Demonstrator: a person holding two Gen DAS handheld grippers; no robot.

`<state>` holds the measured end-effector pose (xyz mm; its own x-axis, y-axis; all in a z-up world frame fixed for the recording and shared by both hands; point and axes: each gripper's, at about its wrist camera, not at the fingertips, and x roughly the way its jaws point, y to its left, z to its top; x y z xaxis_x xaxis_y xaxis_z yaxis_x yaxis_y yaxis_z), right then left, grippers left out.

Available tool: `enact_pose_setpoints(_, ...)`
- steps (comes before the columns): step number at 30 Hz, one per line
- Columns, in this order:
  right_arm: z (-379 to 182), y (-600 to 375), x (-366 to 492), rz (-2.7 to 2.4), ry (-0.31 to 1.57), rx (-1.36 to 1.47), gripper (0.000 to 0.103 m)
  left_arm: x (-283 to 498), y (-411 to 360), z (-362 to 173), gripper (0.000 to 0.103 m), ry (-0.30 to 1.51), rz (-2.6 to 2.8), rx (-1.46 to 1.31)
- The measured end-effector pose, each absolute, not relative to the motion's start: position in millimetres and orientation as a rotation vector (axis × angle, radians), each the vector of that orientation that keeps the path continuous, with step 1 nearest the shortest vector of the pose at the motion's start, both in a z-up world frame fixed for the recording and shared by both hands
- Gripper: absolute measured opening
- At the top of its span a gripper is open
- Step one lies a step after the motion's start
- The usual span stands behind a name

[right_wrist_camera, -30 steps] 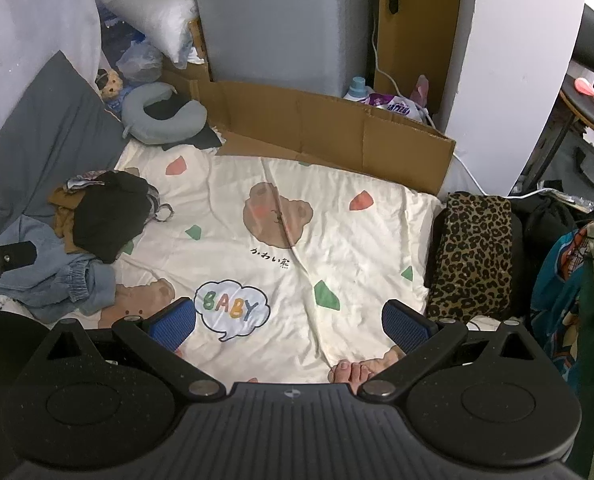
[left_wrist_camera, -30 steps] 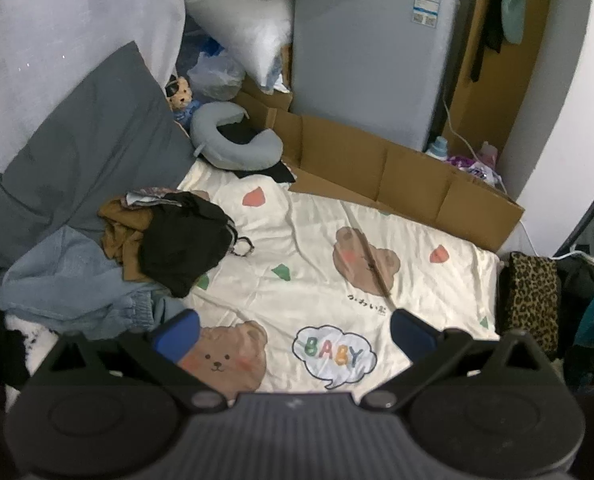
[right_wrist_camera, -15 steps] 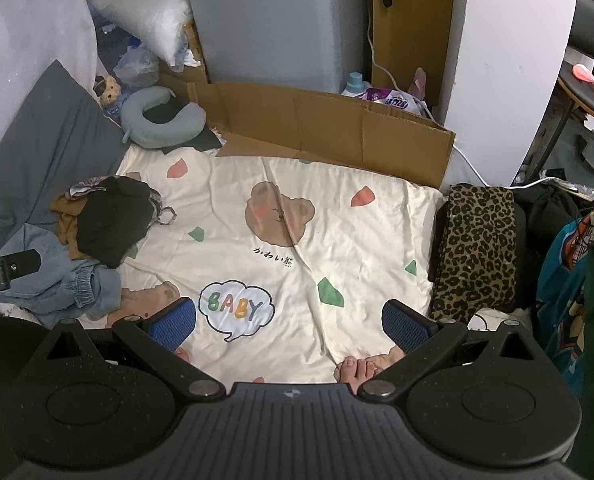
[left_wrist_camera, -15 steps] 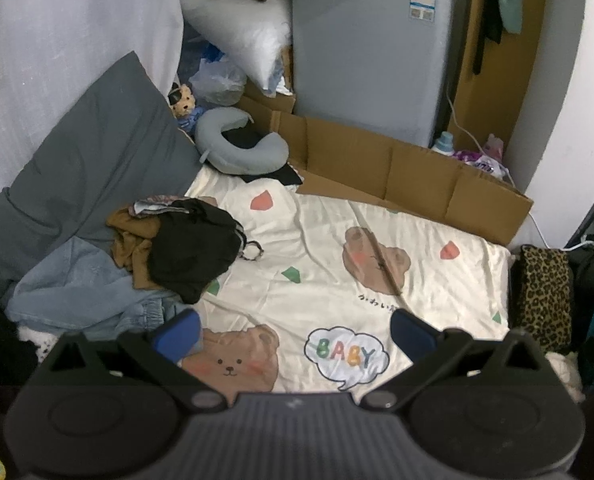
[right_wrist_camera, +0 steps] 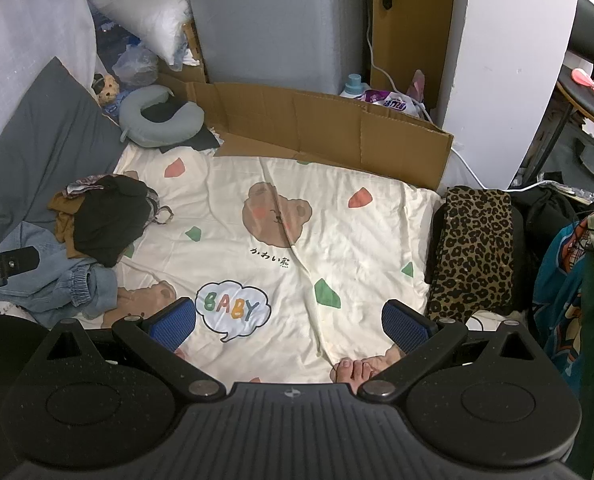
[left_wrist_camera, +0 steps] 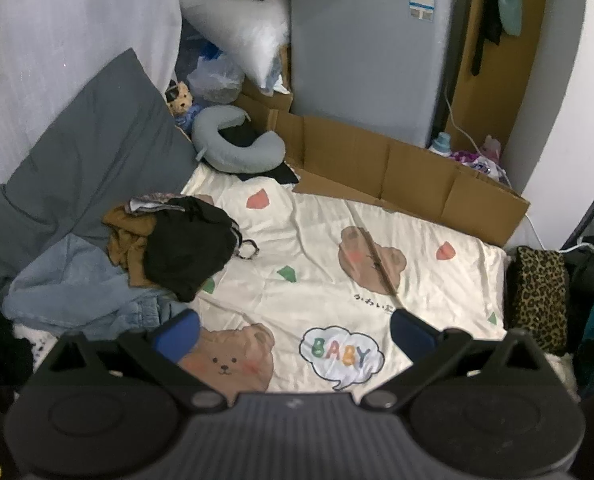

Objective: Fold clothes

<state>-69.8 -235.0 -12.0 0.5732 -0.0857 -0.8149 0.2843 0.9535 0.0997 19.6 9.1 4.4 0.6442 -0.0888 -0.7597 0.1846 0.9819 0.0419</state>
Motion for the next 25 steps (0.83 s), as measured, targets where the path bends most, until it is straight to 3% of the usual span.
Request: enact_pose_setpoints(25,-11.9,-235.7,-70.6,-0.221,0.937,0.228,0.102,19.7,9.7,4.9,0.102,0.837,-0.164,0.131)
